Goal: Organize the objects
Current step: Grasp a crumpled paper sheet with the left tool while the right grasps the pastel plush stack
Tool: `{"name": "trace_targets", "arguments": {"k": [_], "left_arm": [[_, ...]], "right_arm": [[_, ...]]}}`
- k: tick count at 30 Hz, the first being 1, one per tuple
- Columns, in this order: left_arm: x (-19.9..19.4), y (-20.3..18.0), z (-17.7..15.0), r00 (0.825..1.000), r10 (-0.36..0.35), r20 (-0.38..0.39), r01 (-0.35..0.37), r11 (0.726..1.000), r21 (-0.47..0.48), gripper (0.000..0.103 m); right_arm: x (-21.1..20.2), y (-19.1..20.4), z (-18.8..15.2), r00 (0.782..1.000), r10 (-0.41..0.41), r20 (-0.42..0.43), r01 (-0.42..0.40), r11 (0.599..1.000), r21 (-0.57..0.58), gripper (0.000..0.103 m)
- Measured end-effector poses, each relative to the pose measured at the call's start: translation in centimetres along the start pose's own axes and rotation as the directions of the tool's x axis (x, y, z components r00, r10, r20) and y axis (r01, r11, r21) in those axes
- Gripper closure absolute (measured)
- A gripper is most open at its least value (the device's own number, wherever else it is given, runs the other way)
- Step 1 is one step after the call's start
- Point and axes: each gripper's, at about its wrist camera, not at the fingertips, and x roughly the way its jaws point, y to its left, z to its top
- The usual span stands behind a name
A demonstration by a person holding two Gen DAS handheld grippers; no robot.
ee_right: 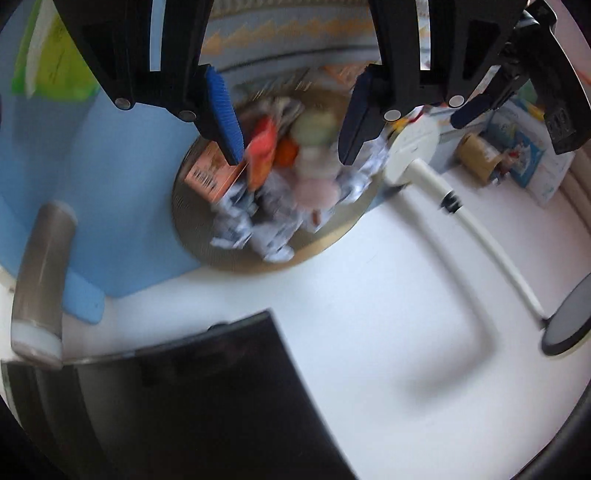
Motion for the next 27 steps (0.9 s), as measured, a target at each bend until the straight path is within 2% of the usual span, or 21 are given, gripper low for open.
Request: {"name": "trace_targets", "arguments": {"k": [2, 3, 6, 8, 9, 13, 14, 16, 17, 18, 21, 24, 27], "left_arm": [[-3.6, 1.8, -1.5, 0.998, 0.049, 0.040, -0.048, 0.998, -0.031, 0.008], [-4.7, 2.6, -2.1, 0.996, 0.069, 0.049, -0.067, 0.997, -0.043, 0.000], [-8.6, 5.9, -4.5, 0.976, 0.201, 0.084, -0.191, 0.975, -0.112, 0.001], [-10.3, 8.5, -6.6, 0.939, 0.339, 0.061, -0.326, 0.932, -0.155, 0.000], [-10.6, 9.7, -7.5, 0.927, 0.373, 0.045, -0.362, 0.917, -0.167, 0.001], [-10.1, 14.4, -11.7, 0.909, 0.416, -0.040, -0.411, 0.872, -0.267, 0.001], [-9.5, 15.6, -13.0, 0.898, 0.435, -0.072, -0.436, 0.851, -0.293, 0.001], [-8.9, 16.4, -14.4, 0.884, 0.457, -0.099, -0.465, 0.834, -0.298, 0.001], [-8.6, 16.5, -14.9, 0.868, 0.485, -0.105, -0.493, 0.819, -0.293, 0.001], [-8.2, 16.5, -15.0, 0.861, 0.496, -0.111, -0.506, 0.814, -0.285, 0.001], [-8.0, 15.9, -14.9, 0.869, 0.486, -0.088, -0.492, 0.836, -0.241, 0.001], [-6.9, 15.1, -15.0, 0.869, 0.476, -0.135, -0.493, 0.852, -0.175, 0.001], [-6.2, 14.3, -15.0, 0.858, 0.493, -0.146, -0.511, 0.850, -0.128, 0.001]], "right_arm": [[-0.5, 1.4, -1.3, 0.998, 0.046, -0.032, -0.047, 0.999, -0.027, 0.051], [-0.8, 2.1, -1.9, 0.997, 0.058, -0.042, -0.060, 0.997, -0.044, 0.051], [-1.6, 4.8, -4.5, 0.994, 0.083, -0.071, -0.092, 0.988, -0.122, 0.051], [-1.7, 6.5, -6.2, 0.992, 0.091, -0.088, -0.105, 0.980, -0.167, 0.050], [-1.5, 7.3, -7.1, 0.991, 0.089, -0.098, -0.107, 0.976, -0.191, 0.050], [0.5, 9.3, -11.0, 0.984, 0.091, -0.154, -0.128, 0.960, -0.249, 0.049], [1.1, 9.6, -11.9, 0.984, 0.086, -0.155, -0.125, 0.956, -0.265, 0.049], [2.3, 9.9, -13.6, 0.986, 0.061, -0.155, -0.108, 0.944, -0.311, 0.049], [2.8, 10.1, -14.2, 0.985, 0.060, -0.164, -0.111, 0.940, -0.324, 0.049], [3.4, 10.1, -14.8, 0.983, 0.060, -0.176, -0.116, 0.937, -0.331, 0.049], [4.4, 10.2, -16.1, 0.978, 0.070, -0.197, -0.137, 0.926, -0.351, 0.049], [5.3, 10.4, -16.8, 0.977, 0.045, -0.209, -0.121, 0.921, -0.369, 0.049], [5.4, 10.5, -16.9, 0.977, 0.046, -0.209, -0.124, 0.918, -0.377, 0.049]]}}
